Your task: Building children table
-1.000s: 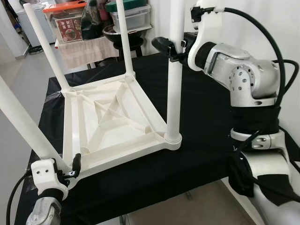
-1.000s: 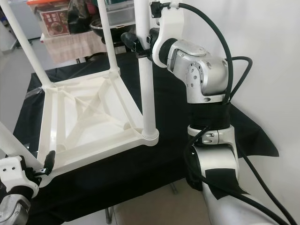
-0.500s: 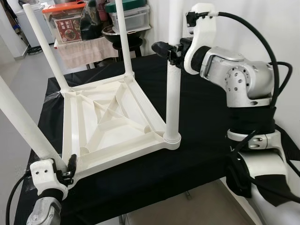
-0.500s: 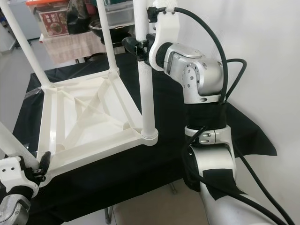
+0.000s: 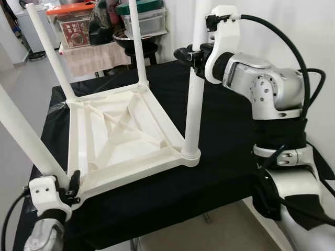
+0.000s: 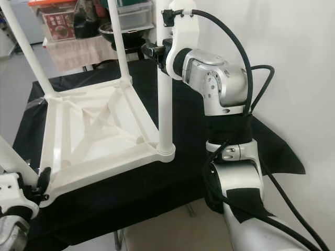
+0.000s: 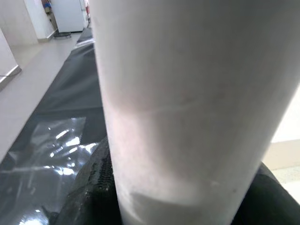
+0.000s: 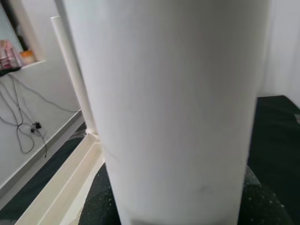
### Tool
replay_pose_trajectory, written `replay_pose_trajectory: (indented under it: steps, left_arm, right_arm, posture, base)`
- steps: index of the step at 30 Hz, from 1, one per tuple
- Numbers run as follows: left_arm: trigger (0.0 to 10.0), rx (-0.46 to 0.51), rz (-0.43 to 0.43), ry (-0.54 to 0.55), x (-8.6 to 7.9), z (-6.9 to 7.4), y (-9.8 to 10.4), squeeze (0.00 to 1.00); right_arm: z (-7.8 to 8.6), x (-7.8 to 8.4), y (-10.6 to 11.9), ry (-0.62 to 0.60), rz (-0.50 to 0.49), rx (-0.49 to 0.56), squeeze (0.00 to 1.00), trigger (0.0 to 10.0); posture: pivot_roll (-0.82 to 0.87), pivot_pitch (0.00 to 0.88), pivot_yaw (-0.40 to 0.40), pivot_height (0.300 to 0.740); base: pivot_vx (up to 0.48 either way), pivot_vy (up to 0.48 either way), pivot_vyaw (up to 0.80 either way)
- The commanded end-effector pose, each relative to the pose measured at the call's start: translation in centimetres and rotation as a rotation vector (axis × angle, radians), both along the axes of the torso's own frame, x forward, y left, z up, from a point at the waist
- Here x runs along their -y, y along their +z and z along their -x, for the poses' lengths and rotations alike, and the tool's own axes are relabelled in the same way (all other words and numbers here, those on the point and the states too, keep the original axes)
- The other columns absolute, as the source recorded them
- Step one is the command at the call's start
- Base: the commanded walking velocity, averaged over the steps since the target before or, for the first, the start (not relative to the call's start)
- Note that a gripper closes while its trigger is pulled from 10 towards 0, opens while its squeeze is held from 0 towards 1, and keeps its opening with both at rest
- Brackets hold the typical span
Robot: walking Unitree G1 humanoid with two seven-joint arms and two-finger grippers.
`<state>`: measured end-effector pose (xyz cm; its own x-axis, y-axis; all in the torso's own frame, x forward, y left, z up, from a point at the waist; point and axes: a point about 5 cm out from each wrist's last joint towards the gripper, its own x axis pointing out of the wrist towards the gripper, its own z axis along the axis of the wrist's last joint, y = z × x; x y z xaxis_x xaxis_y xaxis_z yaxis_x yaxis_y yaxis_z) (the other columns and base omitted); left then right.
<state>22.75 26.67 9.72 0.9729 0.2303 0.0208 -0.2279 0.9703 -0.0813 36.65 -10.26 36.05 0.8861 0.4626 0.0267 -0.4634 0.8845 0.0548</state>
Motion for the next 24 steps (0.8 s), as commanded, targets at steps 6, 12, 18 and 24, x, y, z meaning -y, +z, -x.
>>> replay_pose_trajectory:
  steps: [6, 12, 18, 24]
  left_arm:
    - [0.0, 0.449, -0.216, 0.025, -4.2, -2.3, 16.7, 0.00]
    - [0.0, 0.753, -0.397, -0.140, -2.5, -3.3, 30.9, 0.00]
    - [0.0, 0.976, -0.520, -0.465, 5.6, -3.8, 43.0, 0.00]
    - [0.0, 0.863, -0.427, -0.926, 14.7, -6.8, 42.3, 0.00]
  right_arm:
    - [-3.2, 4.0, -5.3, -0.363, -0.192, -0.266, 0.00, 0.0]
    - [-2.3, -0.1, -14.4, -0.337, -0.280, -0.632, 0.00, 0.0]
    - [3.3, -9.7, -24.1, -0.133, -0.324, -1.074, 0.00, 0.0]
    - [4.4, -14.4, -26.0, -0.202, -0.365, -1.130, 0.00, 3.3]
  posture:
    - [-0.07, 0.003, 0.047, 0.740]
    - [-0.03, 0.000, 0.052, 0.740]
    - [0.02, 0.000, 0.072, 0.740]
    - [0.07, 0.031, 0.117, 0.740]
  base:
    - [0.000, 0.000, 0.00]
    - [0.000, 0.000, 0.00]
    - [0.000, 0.000, 0.00]
    - [0.000, 0.000, 0.00]
